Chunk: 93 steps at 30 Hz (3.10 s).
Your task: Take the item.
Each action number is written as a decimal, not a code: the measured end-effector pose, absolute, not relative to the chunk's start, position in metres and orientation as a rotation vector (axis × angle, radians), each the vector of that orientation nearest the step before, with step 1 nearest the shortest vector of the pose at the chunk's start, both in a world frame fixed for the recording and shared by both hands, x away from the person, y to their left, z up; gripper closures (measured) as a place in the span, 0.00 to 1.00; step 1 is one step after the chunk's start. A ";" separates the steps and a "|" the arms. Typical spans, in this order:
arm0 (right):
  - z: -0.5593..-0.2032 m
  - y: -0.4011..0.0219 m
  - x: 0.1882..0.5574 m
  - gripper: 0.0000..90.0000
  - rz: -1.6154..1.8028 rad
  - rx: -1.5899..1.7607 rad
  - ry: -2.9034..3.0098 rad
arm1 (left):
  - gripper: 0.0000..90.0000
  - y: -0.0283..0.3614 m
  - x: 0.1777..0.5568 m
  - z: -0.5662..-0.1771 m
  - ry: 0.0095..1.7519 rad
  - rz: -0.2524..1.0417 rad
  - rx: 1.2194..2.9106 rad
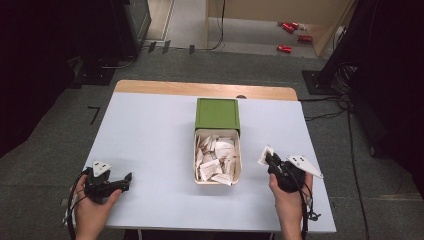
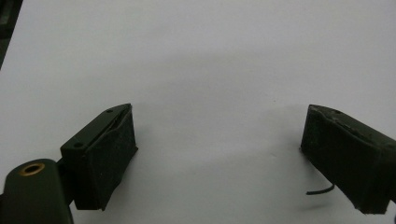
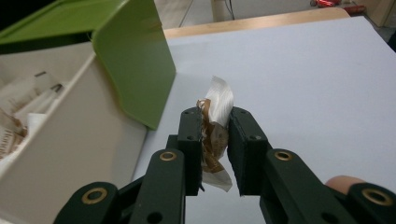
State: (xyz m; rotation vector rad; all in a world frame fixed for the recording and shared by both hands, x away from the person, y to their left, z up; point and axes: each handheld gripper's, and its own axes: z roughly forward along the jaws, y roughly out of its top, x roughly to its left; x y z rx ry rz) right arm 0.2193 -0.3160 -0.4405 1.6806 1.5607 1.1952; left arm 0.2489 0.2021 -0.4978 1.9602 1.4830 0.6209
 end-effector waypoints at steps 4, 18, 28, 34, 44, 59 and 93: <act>-0.451 -0.320 0.222 0.85 1.167 1.706 1.563 | 0.12 0.202 0.249 -0.498 1.483 0.621 1.960; -0.473 -0.330 0.228 0.85 1.108 1.767 1.584 | 0.12 0.202 0.249 -0.498 1.483 0.621 1.960; -0.481 -0.334 0.229 0.85 1.087 1.786 1.587 | 0.12 0.202 0.249 -0.498 1.483 0.621 1.960; -0.484 -0.335 0.231 0.85 1.080 1.794 1.589 | 0.12 0.202 0.249 -0.498 1.483 0.621 1.960; -0.490 -0.337 0.233 0.83 1.052 1.803 1.598 | 0.12 0.202 0.249 -0.498 1.483 0.620 1.961; -0.491 -0.341 0.233 0.79 1.042 1.809 1.595 | 0.12 0.202 0.249 -0.498 1.483 0.620 1.961; -0.447 -0.332 0.220 0.01 1.088 1.765 1.592 | 0.12 0.202 0.249 -0.498 1.483 0.620 1.961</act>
